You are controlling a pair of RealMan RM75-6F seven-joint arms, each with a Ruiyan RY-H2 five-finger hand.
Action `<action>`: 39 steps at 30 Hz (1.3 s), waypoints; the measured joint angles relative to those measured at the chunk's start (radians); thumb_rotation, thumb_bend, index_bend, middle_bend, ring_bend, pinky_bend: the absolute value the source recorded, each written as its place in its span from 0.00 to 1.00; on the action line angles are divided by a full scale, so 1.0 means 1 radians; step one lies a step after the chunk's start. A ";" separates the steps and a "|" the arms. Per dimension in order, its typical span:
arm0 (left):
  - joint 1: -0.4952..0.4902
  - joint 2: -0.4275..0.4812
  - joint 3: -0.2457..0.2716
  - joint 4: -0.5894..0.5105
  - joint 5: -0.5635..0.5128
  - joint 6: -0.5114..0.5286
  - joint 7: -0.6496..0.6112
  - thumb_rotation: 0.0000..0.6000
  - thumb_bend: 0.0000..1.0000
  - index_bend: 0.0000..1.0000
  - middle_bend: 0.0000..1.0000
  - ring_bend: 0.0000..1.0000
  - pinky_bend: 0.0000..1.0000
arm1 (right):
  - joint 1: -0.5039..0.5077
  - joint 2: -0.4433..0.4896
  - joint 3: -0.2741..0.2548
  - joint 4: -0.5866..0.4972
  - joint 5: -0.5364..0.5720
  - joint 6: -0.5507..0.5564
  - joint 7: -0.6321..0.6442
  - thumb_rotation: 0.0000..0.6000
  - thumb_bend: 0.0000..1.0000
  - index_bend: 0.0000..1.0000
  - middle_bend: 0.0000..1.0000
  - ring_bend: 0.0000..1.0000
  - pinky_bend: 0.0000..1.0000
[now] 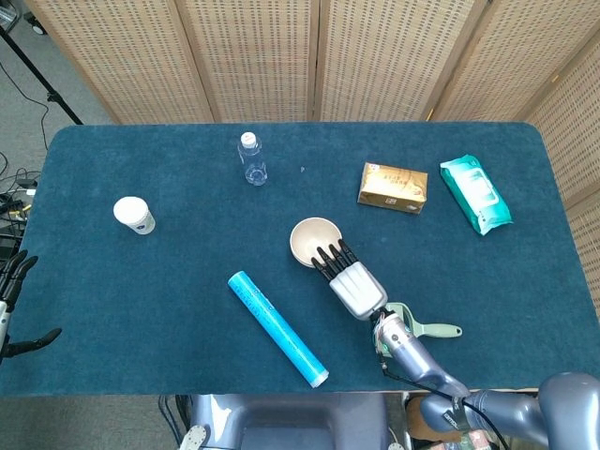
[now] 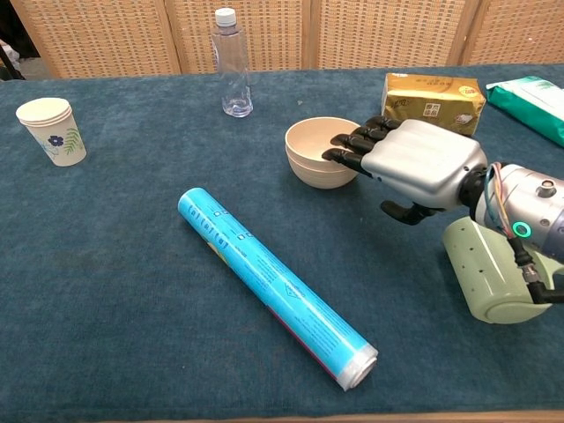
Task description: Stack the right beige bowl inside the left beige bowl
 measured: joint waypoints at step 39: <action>0.004 -0.034 -0.002 0.002 0.004 0.017 0.075 1.00 0.00 0.00 0.00 0.00 0.06 | -0.303 0.428 0.006 -0.152 -0.193 0.441 0.561 1.00 0.00 0.00 0.00 0.00 0.00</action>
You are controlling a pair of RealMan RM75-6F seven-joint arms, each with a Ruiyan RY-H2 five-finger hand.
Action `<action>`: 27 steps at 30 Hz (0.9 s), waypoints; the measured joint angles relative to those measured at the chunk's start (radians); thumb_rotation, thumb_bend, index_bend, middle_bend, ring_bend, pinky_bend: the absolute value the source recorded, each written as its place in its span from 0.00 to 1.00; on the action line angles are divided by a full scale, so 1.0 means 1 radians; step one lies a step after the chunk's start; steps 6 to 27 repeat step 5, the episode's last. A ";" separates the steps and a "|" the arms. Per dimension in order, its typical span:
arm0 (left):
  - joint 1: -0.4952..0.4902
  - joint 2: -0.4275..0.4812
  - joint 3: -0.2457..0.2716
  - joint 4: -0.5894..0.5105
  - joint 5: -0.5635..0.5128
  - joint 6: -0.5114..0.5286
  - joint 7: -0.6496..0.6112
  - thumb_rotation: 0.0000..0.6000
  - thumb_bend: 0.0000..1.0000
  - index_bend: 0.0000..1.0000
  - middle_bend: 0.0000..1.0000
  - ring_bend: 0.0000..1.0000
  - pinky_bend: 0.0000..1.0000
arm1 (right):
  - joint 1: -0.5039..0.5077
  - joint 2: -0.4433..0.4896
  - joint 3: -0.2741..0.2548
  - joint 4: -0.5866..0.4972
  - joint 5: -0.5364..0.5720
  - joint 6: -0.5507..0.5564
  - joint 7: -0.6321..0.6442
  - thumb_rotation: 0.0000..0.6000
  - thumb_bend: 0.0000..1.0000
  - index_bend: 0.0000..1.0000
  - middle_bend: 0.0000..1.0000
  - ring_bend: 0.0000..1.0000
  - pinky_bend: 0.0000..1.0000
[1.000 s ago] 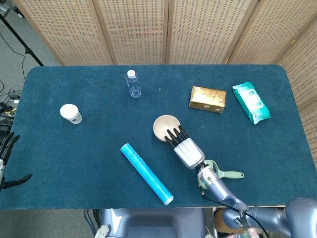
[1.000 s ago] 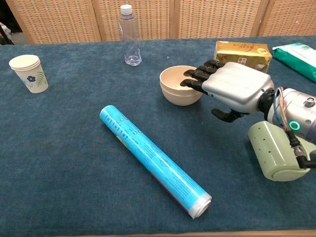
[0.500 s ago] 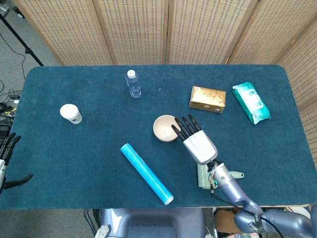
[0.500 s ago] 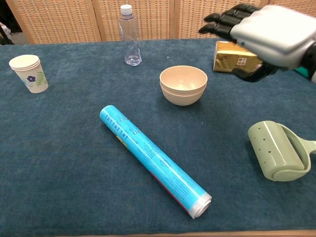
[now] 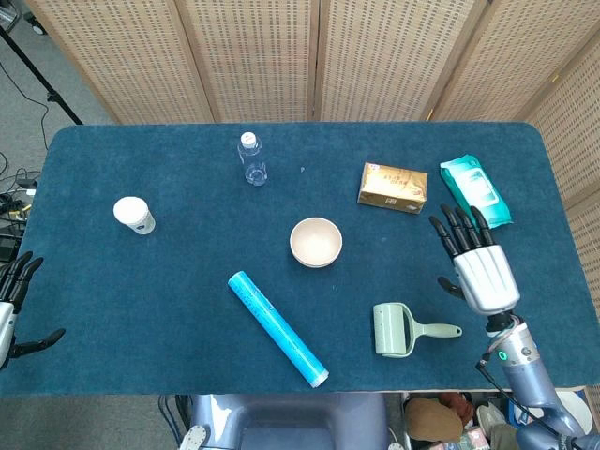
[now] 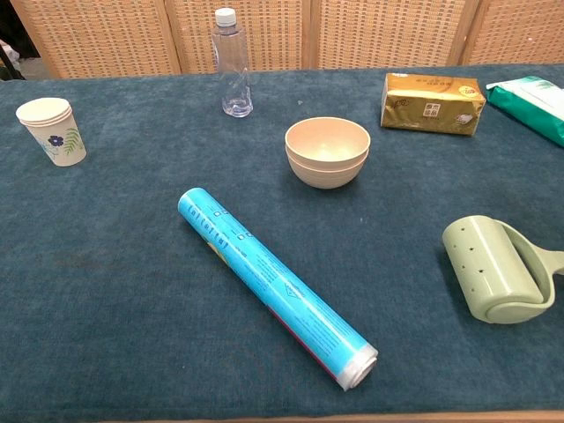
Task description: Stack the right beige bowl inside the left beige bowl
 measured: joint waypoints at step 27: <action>0.001 -0.011 0.000 0.004 0.008 0.006 0.014 1.00 0.00 0.00 0.00 0.00 0.05 | -0.092 0.005 -0.029 0.100 -0.009 0.079 0.180 1.00 0.00 0.00 0.00 0.00 0.00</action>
